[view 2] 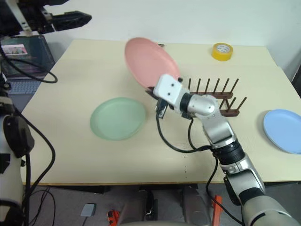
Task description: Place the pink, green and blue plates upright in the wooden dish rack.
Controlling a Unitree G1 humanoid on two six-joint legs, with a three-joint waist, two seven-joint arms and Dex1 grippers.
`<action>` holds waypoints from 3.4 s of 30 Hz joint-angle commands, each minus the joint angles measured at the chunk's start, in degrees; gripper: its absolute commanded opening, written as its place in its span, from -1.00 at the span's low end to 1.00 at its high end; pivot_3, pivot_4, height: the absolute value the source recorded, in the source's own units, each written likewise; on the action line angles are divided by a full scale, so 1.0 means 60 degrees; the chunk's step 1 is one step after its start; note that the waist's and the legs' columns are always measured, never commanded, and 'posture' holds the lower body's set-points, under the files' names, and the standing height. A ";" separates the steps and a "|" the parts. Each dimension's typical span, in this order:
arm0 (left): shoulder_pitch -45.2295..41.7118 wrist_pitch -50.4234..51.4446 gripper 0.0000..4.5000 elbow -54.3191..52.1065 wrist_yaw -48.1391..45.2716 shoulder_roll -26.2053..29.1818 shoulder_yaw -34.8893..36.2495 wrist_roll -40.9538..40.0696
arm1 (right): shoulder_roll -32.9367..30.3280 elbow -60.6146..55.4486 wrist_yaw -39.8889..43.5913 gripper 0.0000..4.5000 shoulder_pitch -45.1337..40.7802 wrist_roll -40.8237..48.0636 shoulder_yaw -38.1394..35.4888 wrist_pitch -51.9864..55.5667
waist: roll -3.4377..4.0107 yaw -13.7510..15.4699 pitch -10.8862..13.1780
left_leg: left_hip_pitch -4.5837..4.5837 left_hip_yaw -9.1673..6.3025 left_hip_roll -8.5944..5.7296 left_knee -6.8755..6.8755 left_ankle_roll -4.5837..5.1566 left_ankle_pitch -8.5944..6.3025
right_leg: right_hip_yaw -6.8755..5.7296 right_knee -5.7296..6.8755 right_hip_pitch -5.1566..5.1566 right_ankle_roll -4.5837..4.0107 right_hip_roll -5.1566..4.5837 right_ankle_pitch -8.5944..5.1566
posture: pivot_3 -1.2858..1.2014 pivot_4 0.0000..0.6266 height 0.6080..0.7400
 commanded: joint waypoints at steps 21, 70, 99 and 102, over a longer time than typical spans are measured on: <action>0.3045 -0.0443 0.76 -0.3050 -0.0621 -0.0050 0.1069 -0.2761 | -0.2702 0.0995 0.0077 -1.00 -0.3012 0.6659 -0.5749 0.4151 | -0.0001 0.0009 -0.0001 | 0.0054 0.0012 0.0003 -0.0008 -0.0002 0.0001 | 0.0009 0.0054 0.0011 -0.0053 -0.0006 -0.0025 | 0.03 -0.52 1.00; 0.4128 0.0637 0.76 -0.4428 -0.0598 0.0062 0.0862 -0.3505 | -0.5860 0.4279 0.1172 -1.00 -0.0567 0.8258 -0.7305 0.7924 | 0.0009 -0.0007 0.0006 | 0.0048 0.0017 -0.0001 -0.0039 0.0001 -0.0001 | 0.0020 0.0008 0.0011 -0.0042 -0.0006 -0.0044 | 0.03 -0.52 1.00; 0.4120 0.0801 0.76 -0.4463 -0.0667 0.0119 0.0711 -0.3457 | -0.6046 0.5342 0.2352 -1.00 -0.0489 0.7306 -0.6868 0.7391 | 0.0009 -0.0005 0.0006 | 0.0046 0.0016 -0.0002 -0.0045 0.0000 -0.0002 | 0.0018 -0.0003 0.0011 -0.0045 -0.0005 -0.0047 | 0.03 -0.52 1.00; 0.4126 0.0817 0.76 -0.4466 -0.0672 0.0142 0.0719 -0.3457 | -0.6054 0.5404 0.2476 -1.00 -0.0529 0.7239 -0.6780 0.7381 | 0.0009 -0.0005 0.0006 | 0.0046 0.0016 -0.0002 -0.0045 0.0000 -0.0002 | 0.0018 -0.0004 0.0011 -0.0045 -0.0005 -0.0047 | 0.03 -0.52 1.00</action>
